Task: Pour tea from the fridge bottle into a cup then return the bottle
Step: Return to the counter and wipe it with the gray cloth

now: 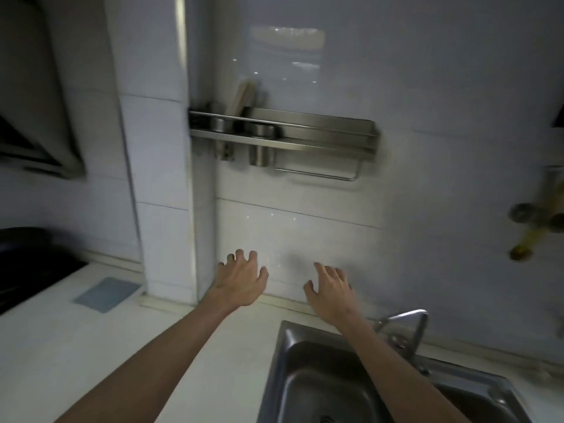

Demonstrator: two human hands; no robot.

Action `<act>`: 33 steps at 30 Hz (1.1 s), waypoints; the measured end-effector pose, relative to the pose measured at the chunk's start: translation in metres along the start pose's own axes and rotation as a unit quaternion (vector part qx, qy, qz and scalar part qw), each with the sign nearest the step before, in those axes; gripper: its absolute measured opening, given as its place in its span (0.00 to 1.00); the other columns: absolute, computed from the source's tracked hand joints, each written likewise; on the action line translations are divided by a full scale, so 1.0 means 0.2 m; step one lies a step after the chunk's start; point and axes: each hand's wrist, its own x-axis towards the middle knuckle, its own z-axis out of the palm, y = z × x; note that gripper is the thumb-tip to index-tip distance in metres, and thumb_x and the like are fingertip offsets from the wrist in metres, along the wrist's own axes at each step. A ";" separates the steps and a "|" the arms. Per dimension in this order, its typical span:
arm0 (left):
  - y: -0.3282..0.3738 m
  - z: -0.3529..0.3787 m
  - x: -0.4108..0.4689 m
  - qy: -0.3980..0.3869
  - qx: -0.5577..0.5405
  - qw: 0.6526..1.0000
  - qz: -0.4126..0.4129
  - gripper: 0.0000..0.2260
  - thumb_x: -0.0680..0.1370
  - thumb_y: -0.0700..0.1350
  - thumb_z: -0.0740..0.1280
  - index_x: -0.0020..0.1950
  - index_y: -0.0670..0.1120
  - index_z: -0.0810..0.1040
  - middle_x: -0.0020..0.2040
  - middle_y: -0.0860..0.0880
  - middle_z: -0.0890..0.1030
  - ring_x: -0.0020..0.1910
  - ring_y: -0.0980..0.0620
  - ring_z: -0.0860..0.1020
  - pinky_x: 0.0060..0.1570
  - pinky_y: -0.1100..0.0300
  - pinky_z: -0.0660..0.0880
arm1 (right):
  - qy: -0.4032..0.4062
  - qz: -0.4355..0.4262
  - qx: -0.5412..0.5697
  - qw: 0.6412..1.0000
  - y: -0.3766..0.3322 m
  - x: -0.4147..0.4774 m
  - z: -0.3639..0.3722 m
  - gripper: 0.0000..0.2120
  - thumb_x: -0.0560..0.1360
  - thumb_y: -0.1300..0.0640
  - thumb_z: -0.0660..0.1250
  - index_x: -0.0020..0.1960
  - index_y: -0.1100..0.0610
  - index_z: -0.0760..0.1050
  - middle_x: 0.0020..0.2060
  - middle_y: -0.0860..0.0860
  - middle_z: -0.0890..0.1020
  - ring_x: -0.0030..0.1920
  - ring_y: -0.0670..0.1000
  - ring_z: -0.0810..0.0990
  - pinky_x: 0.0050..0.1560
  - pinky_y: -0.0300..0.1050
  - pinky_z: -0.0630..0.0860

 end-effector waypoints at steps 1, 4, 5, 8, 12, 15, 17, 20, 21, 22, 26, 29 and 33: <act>-0.11 -0.02 -0.02 0.000 -0.001 1.000 -0.013 0.19 0.80 0.54 0.52 0.63 0.43 0.69 0.60 0.40 0.73 0.56 0.41 0.74 0.53 0.49 0.71 | -0.007 -0.010 0.002 1.000 -0.10 0.02 0.04 0.27 0.82 0.44 0.53 0.77 0.52 0.56 0.74 0.51 0.65 0.75 0.55 0.59 0.73 0.57 0.63; -0.40 -0.09 -0.08 0.017 0.009 0.998 -0.066 0.19 0.80 0.55 0.54 0.64 0.43 0.69 0.60 0.40 0.73 0.57 0.41 0.74 0.53 0.49 0.71 | -0.026 -0.048 -0.007 0.999 -0.38 0.08 0.16 0.26 0.81 0.45 0.54 0.77 0.53 0.57 0.73 0.51 0.67 0.74 0.55 0.61 0.70 0.56 0.65; -0.49 -0.11 -0.11 0.023 0.017 0.996 -0.086 0.19 0.80 0.55 0.54 0.64 0.43 0.69 0.59 0.41 0.73 0.56 0.41 0.74 0.52 0.50 0.72 | -0.030 -0.061 -0.009 0.998 -0.47 0.10 0.20 0.26 0.81 0.45 0.54 0.76 0.53 0.58 0.72 0.52 0.68 0.73 0.55 0.61 0.68 0.55 0.66; -0.76 -0.17 -0.21 0.032 0.043 0.988 -0.145 0.19 0.80 0.55 0.54 0.64 0.44 0.69 0.59 0.42 0.73 0.56 0.41 0.75 0.52 0.50 0.72 | -0.049 -0.102 0.001 0.994 -0.76 0.16 0.31 0.25 0.80 0.47 0.56 0.75 0.54 0.60 0.69 0.53 0.70 0.71 0.55 0.63 0.65 0.55 0.67; -1.09 -0.27 -0.36 0.016 0.066 0.974 -0.217 0.20 0.80 0.54 0.54 0.67 0.44 0.67 0.62 0.41 0.70 0.59 0.41 0.72 0.55 0.49 0.71 | -0.072 -0.171 0.019 0.982 -1.13 0.21 0.48 0.24 0.80 0.48 0.56 0.74 0.55 0.61 0.68 0.53 0.71 0.71 0.55 0.63 0.64 0.53 0.68; -1.30 -0.33 -0.47 0.024 0.073 0.962 -0.261 0.19 0.80 0.55 0.53 0.63 0.43 0.68 0.60 0.41 0.71 0.58 0.41 0.72 0.55 0.47 0.71 | -0.095 -0.223 0.020 0.970 -1.36 0.23 0.62 0.25 0.80 0.47 0.55 0.75 0.55 0.60 0.69 0.53 0.70 0.71 0.55 0.62 0.64 0.54 0.69; -1.42 -0.36 -0.53 0.032 0.085 0.954 -0.286 0.18 0.80 0.55 0.53 0.60 0.43 0.69 0.58 0.42 0.72 0.57 0.42 0.73 0.54 0.47 0.71 | -0.108 -0.254 0.024 0.961 -1.50 0.25 0.71 0.25 0.80 0.48 0.55 0.75 0.55 0.60 0.69 0.54 0.71 0.70 0.56 0.64 0.62 0.54 0.71; -1.60 -0.40 -0.59 0.034 0.102 0.941 -0.322 0.18 0.80 0.55 0.53 0.60 0.43 0.70 0.58 0.42 0.72 0.56 0.42 0.73 0.53 0.48 0.71 | -0.123 -0.292 0.043 0.948 -1.72 0.29 0.83 0.25 0.80 0.48 0.55 0.75 0.55 0.60 0.68 0.54 0.71 0.69 0.56 0.65 0.61 0.54 0.72; -1.66 -0.41 -0.60 0.035 0.105 0.936 -0.334 0.18 0.80 0.55 0.53 0.60 0.43 0.70 0.59 0.42 0.72 0.56 0.42 0.73 0.53 0.48 0.71 | -0.127 -0.302 0.051 0.944 -1.79 0.31 0.86 0.25 0.80 0.48 0.55 0.75 0.55 0.60 0.68 0.54 0.71 0.69 0.56 0.65 0.61 0.53 0.71; -1.72 -0.42 -0.60 0.036 0.106 0.931 -0.346 0.19 0.80 0.55 0.53 0.61 0.43 0.70 0.59 0.42 0.72 0.56 0.42 0.73 0.53 0.48 0.72 | -0.130 -0.311 0.057 0.940 -1.85 0.33 0.89 0.25 0.80 0.48 0.55 0.75 0.55 0.59 0.68 0.54 0.71 0.69 0.56 0.65 0.61 0.53 0.71; -1.90 -0.41 -0.56 0.020 0.139 0.919 -0.369 0.20 0.80 0.56 0.52 0.63 0.44 0.69 0.61 0.41 0.72 0.57 0.41 0.73 0.55 0.48 0.72 | -0.132 -0.341 0.074 0.928 -2.07 0.45 1.00 0.25 0.81 0.49 0.56 0.75 0.56 0.60 0.68 0.54 0.71 0.68 0.55 0.65 0.64 0.52 0.71; -2.01 -0.38 -0.54 -0.002 0.157 0.913 -0.377 0.21 0.80 0.56 0.51 0.63 0.43 0.69 0.62 0.41 0.71 0.58 0.41 0.72 0.56 0.47 0.71 | -0.139 -0.359 0.086 0.919 -2.17 0.54 1.09 0.25 0.81 0.49 0.56 0.76 0.56 0.59 0.69 0.55 0.70 0.69 0.55 0.65 0.66 0.50 0.69; -2.15 -0.33 -0.52 -0.018 0.164 0.909 -0.383 0.21 0.80 0.56 0.51 0.62 0.43 0.70 0.61 0.41 0.72 0.58 0.41 0.73 0.56 0.47 0.71 | -0.154 -0.362 0.088 0.915 -2.27 0.63 1.19 0.25 0.81 0.49 0.56 0.75 0.57 0.59 0.69 0.56 0.71 0.68 0.56 0.66 0.65 0.51 0.70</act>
